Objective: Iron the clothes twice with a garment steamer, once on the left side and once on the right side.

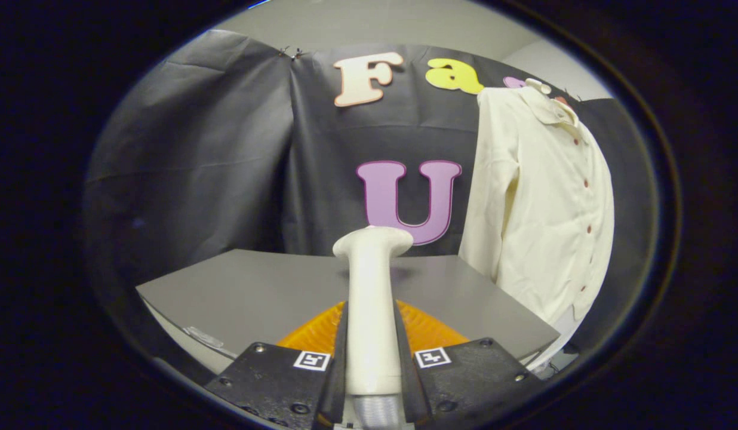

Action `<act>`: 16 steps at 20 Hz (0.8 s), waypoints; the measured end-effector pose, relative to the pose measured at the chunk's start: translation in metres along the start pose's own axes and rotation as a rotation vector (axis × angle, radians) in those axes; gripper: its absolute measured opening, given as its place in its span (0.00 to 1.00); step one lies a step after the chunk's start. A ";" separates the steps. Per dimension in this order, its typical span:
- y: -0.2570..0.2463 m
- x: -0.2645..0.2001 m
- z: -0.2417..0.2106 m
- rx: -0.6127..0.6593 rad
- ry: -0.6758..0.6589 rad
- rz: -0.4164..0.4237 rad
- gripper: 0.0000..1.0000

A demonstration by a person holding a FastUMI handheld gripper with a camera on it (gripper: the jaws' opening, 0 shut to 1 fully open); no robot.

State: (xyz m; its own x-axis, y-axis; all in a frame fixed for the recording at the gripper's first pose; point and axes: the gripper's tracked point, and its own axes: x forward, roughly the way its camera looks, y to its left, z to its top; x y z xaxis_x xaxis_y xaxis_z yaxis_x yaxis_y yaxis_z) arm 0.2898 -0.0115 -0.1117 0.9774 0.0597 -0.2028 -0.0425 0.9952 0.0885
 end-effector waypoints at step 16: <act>-0.169 -0.080 0.101 -0.011 -0.303 -0.108 0.37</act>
State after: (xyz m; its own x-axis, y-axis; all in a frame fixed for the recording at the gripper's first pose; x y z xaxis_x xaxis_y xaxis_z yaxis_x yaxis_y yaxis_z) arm 0.2393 -0.1928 -0.0115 0.9935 -0.0704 0.0895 0.0640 0.9954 0.0715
